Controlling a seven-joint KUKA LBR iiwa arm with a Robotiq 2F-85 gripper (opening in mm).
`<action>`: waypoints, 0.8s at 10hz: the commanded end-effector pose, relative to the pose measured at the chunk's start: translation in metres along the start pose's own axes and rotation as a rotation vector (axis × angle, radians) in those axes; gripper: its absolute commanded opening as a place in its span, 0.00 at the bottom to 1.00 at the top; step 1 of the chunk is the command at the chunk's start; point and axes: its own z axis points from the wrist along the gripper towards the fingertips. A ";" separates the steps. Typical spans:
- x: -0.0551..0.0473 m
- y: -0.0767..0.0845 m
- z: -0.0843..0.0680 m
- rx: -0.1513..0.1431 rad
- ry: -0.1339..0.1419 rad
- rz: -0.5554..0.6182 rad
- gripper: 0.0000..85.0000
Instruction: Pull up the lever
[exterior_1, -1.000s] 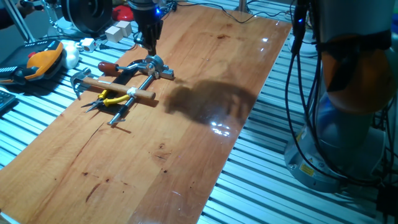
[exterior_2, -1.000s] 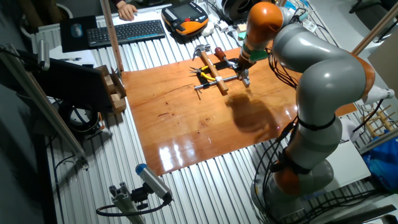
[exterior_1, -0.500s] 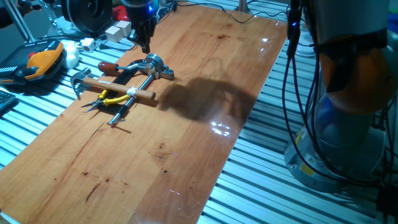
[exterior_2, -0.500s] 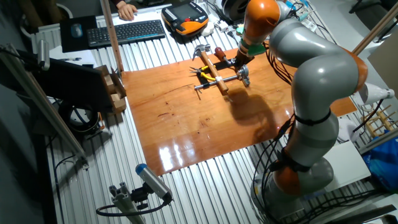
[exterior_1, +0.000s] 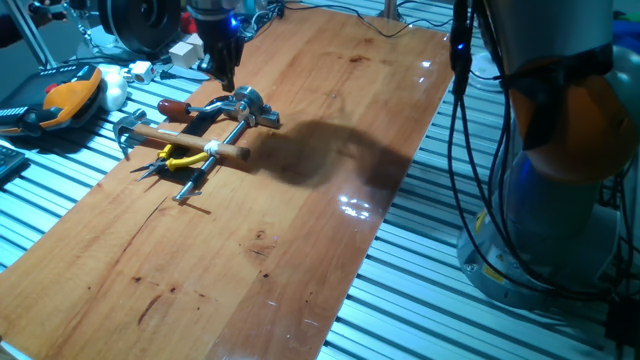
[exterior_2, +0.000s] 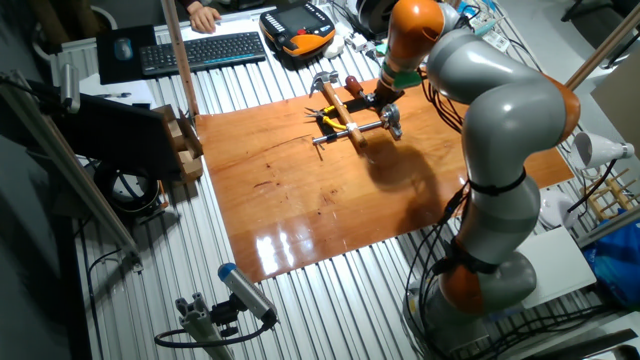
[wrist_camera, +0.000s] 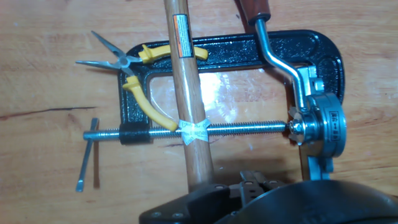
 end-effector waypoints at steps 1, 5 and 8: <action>0.000 0.000 0.002 -0.004 0.005 -0.001 0.00; 0.000 -0.001 0.011 -0.003 -0.002 -0.009 0.00; 0.000 -0.001 0.011 -0.005 -0.012 -0.023 0.00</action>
